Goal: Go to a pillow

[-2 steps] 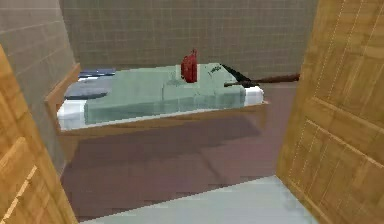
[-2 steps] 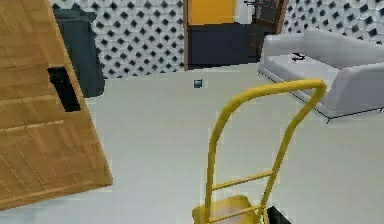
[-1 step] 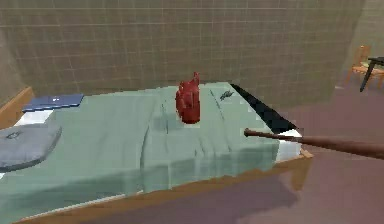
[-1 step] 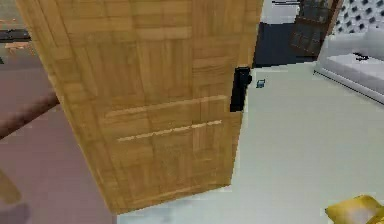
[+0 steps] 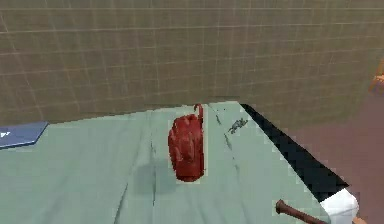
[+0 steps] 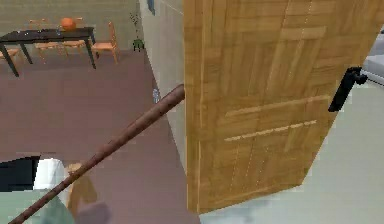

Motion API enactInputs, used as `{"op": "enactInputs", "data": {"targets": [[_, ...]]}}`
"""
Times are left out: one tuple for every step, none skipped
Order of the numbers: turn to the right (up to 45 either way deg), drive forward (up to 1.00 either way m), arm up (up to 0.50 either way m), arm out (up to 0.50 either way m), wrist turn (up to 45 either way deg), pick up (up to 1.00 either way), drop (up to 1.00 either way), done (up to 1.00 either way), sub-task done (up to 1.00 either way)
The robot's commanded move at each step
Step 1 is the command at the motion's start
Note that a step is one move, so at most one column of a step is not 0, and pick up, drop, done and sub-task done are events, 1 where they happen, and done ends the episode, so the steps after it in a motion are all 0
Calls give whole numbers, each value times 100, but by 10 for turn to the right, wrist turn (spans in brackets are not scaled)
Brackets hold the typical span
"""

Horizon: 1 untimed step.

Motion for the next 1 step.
{"op": "enactInputs", "data": {"targets": [[-450, 0, 0, 0, 0, 0, 0, 0, 0]]}}
